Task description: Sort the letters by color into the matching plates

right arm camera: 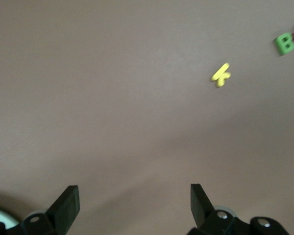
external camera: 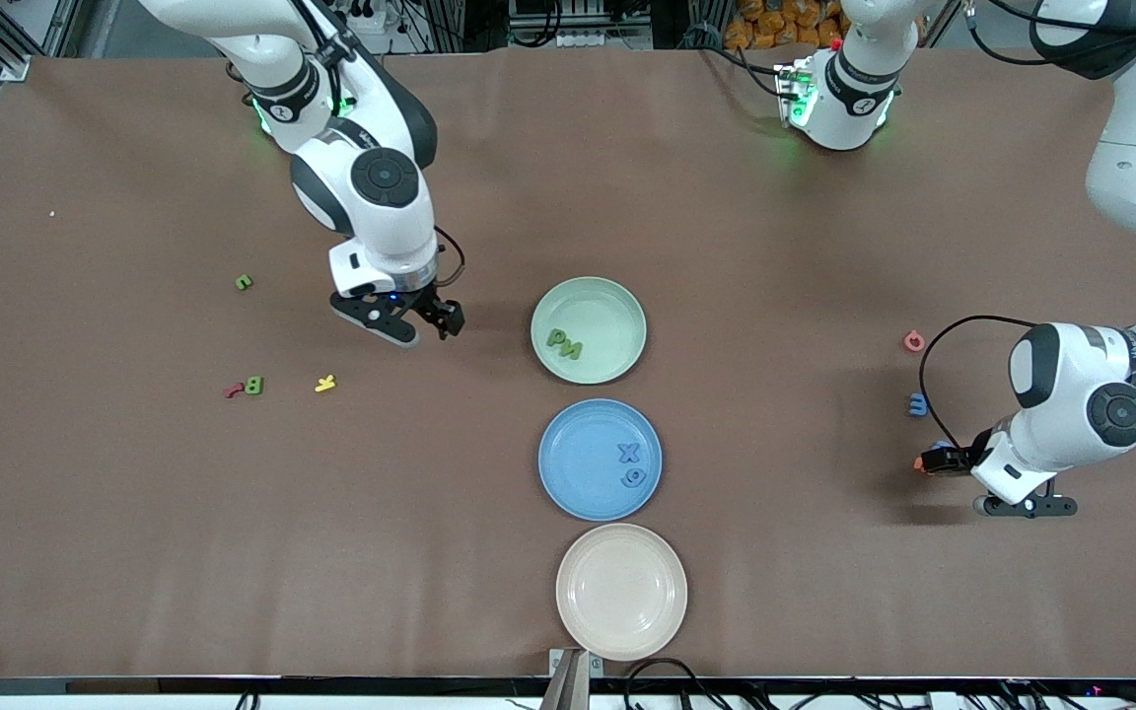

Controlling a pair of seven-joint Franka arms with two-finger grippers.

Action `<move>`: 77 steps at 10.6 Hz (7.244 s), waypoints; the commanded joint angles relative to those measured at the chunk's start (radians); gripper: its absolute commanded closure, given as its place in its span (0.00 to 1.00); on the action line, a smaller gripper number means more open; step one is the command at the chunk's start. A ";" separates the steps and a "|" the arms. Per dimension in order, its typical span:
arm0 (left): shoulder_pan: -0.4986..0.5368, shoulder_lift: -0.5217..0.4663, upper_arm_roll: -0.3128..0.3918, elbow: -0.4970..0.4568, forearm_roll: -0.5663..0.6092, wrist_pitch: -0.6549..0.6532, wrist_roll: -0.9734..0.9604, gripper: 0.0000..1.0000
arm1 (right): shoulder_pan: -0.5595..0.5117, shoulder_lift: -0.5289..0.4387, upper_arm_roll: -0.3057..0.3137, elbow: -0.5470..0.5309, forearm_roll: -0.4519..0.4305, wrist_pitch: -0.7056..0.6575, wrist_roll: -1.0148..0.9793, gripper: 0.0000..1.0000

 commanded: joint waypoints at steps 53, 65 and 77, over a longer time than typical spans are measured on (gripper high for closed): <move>0.122 -0.053 -0.126 -0.183 0.184 0.074 -0.129 1.00 | -0.274 -0.158 -0.568 -0.735 0.277 0.621 -2.125 0.33; 0.076 -0.082 -0.127 -0.148 0.167 0.065 -0.195 1.00 | -0.281 -0.161 -0.621 -0.737 0.276 0.629 -2.203 1.00; -0.335 -0.102 0.078 0.010 -0.071 -0.064 -0.472 1.00 | -0.147 -0.181 -0.621 -0.447 0.568 0.267 -2.177 1.00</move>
